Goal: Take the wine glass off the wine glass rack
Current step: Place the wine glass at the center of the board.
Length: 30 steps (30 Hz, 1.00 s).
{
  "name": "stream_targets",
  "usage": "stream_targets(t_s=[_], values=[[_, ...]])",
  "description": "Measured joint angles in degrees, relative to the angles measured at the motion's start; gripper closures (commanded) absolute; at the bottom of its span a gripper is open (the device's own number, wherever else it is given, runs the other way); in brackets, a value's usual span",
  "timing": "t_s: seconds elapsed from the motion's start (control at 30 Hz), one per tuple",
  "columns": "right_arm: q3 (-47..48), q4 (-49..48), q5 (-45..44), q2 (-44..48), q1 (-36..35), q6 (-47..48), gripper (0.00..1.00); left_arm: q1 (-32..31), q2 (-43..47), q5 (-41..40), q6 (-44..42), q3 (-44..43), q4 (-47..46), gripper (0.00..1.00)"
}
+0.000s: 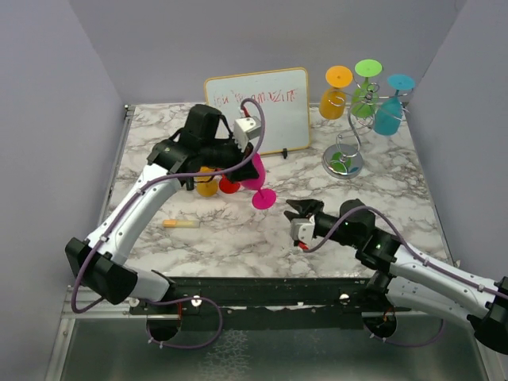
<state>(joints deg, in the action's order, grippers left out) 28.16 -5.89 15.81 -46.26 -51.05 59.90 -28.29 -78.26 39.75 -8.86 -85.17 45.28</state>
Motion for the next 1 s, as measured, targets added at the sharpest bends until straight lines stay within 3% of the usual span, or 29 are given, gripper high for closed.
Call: stream_targets(t_s=[0.2,0.3,0.53,0.7,1.0], values=[[3.3,-2.9,-18.6,-0.8,0.0,-29.2,0.42,-9.8,-6.9,-9.6,1.1,-1.8,-4.3,1.00],[8.5,0.7,-29.3,-1.9,0.0,-41.8,0.36,-10.5,-9.2,-15.4,1.8,-1.9,-4.7,1.00],[12.1,10.8,-49.1,-0.5,0.0,-65.7,0.33,-10.5,-11.0,-23.0,2.9,-2.1,-6.2,1.00],[10.7,16.0,-54.4,4.1,0.0,-80.4,0.34,-10.8,-14.1,-25.1,3.3,-3.5,-7.4,1.00],[8.3,21.9,-55.8,8.6,0.0,-101.6,0.34,-10.8,-20.3,-30.0,3.5,-7.7,-8.7,1.00]])
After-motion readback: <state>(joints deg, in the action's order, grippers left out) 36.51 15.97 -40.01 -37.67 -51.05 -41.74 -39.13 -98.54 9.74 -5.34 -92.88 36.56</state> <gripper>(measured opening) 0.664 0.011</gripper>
